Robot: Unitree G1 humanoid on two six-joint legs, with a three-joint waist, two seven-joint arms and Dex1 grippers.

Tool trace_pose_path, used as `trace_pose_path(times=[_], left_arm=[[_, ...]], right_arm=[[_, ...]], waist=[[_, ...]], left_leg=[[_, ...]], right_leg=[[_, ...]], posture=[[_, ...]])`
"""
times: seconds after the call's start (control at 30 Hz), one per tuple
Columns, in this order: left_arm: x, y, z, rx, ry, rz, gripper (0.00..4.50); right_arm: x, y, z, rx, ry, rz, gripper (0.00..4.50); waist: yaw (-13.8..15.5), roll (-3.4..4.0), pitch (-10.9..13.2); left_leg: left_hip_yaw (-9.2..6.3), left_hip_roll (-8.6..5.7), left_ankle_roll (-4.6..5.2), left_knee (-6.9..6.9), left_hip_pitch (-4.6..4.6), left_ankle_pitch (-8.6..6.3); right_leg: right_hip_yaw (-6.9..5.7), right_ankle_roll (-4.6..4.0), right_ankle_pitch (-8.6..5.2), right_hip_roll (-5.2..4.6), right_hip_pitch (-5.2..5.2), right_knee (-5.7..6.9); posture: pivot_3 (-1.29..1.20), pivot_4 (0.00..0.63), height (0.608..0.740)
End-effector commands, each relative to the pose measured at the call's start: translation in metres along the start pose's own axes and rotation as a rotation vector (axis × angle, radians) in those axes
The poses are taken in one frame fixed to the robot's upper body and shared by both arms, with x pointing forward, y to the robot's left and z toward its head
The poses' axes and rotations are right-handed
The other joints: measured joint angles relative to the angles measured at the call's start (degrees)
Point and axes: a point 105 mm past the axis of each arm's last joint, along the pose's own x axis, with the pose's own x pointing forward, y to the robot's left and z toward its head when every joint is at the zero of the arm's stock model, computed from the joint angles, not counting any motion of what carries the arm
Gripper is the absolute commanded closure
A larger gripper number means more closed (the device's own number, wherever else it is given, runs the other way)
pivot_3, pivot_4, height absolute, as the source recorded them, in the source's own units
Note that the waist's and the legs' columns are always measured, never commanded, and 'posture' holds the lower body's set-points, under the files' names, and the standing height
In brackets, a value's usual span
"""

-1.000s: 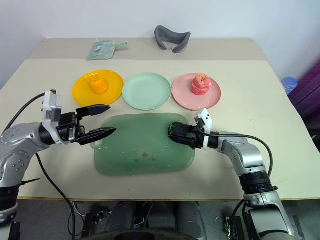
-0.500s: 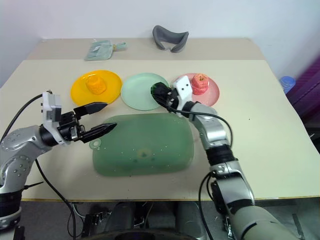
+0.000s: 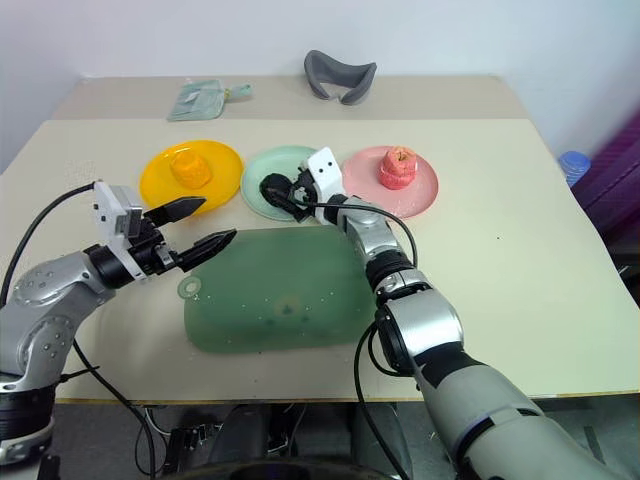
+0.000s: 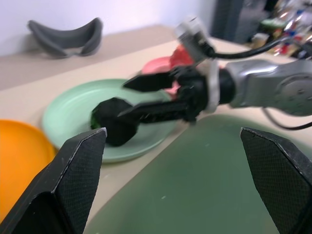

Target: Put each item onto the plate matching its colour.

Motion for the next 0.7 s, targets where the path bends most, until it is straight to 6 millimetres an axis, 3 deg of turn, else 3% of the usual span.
trace_pose_path(times=[0.03, 0.13, 0.23, 0.37, 0.47, 0.6, 0.7], left_arm=[[-0.008, 0.011, 0.007, 0.114, -0.068, 0.115, 0.0], [-0.014, 0.012, 0.0, 0.153, -0.064, 0.133, 0.0], [-0.026, 0.014, -0.014, 0.161, 0.011, 0.117, 0.0], [-0.043, 0.016, -0.017, 0.134, 0.002, 0.119, 0.0], [-0.057, 0.017, -0.017, 0.112, 0.011, 0.13, 0.0], [-0.068, 0.013, -0.018, 0.084, 0.038, 0.129, 0.0], [-0.071, 0.013, -0.017, 0.071, 0.035, 0.135, 0.0]], right_arm=[[-0.017, -0.026, 0.029, -0.06, -0.129, -0.035, 0.03], [-0.042, -0.041, 0.029, -0.097, -0.158, -0.049, 0.03], [-0.093, -0.053, 0.027, -0.137, -0.178, -0.079, 0.03], [-0.167, -0.048, 0.015, -0.124, -0.079, -0.105, 0.03], [-0.208, -0.042, 0.01, -0.1, 0.01, -0.127, 0.03], [-0.244, -0.041, 0.013, -0.104, 0.065, -0.2, 0.03], [-0.258, -0.038, 0.012, -0.117, 0.099, -0.226, 0.03]], waist=[[0.26, 0.0, 0.0], [0.34, -0.03, -0.02], [0.48, -0.02, -0.02], [0.69, 0.0, -0.01], [0.24, 0.01, -0.01], [0.27, 0.01, -0.01], [0.79, -0.05, -0.05]], left_leg=[[0.01, 0.0, 0.0, 0.0, 0.0, 0.0], [0.0, -0.01, 0.0, 0.02, -0.01, 0.0], [0.0, 0.01, -0.01, -0.01, -0.01, 0.0], [-0.11, 0.0, -0.01, -0.11, -0.05, -0.01], [-0.11, 0.03, -0.02, -0.07, 0.02, -0.01], [-0.09, 0.05, -0.05, -0.09, 0.16, 0.0], [-0.1, 0.02, -0.04, -0.08, 0.15, -0.01]], right_leg=[[0.0, 0.0, 0.0, 0.0, 0.0, -0.01], [-0.02, 0.0, 0.0, -0.02, 0.02, -0.03], [-0.01, 0.0, 0.0, -0.01, 0.02, -0.02], [0.0, 0.0, -0.01, -0.05, -0.02, -0.15], [0.02, 0.0, 0.0, -0.01, 0.01, -0.11], [0.1, -0.02, 0.0, 0.05, 0.07, -0.08], [0.09, -0.01, 0.0, 0.02, 0.11, -0.1]], posture=[[0.0, 0.15, 0.74], [0.0, 0.15, 0.74], [0.0, 0.15, 0.74], [0.0, 0.15, 0.74], [0.0, 0.15, 0.74], [0.0, 0.15, 0.74], [0.0, 0.15, 0.74]])
